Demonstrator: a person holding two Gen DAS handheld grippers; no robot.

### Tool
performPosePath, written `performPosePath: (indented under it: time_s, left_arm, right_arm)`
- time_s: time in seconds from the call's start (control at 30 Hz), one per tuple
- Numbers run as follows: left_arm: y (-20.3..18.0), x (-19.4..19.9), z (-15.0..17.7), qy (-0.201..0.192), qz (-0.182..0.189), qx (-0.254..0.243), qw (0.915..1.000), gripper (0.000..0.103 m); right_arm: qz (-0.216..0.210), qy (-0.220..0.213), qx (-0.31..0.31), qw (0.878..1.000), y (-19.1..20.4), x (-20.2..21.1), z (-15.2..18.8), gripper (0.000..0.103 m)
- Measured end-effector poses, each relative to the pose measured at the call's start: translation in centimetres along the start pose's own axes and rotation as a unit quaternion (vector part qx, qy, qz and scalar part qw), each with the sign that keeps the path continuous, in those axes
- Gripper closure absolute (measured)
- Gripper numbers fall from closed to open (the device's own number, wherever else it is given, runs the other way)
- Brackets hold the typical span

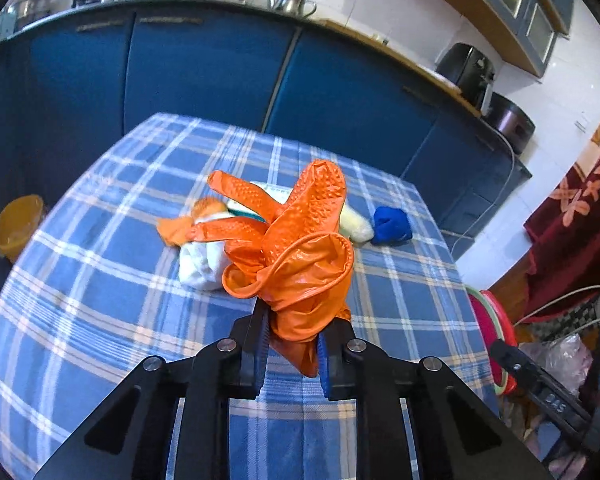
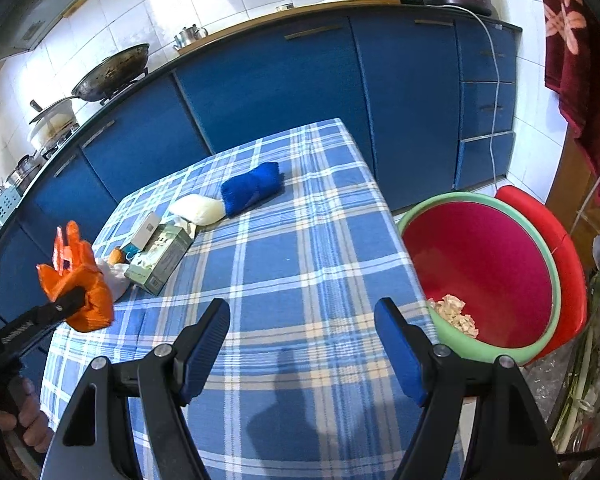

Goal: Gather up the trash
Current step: 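Grasp the orange rubber glove with the left gripper, then lift the orange glove with the left gripper while the right gripper grasps the small white QR-code box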

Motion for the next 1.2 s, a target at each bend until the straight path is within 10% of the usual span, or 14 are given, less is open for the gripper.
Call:
performPosePath:
  time_s: [1.2]
  left_arm:
    - [10.4, 1.7, -4.0, -0.063, -0.117, 0.032, 0.9905, 0.083]
  right_arm:
    - [-0.082, 0.032, 0.048, 0.995, 15.9, -11.1, -5.9, 0.026]
Point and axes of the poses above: each gripper's, at about its wrist camera, not at the fingertips, and x roughly against the way its jaws point, y to its left, z to its underside, the point moved 1 cm from there along -x, roughly the way its jaws point, and after that the axes turned 3 degrees about z, right-handed, at the moved point
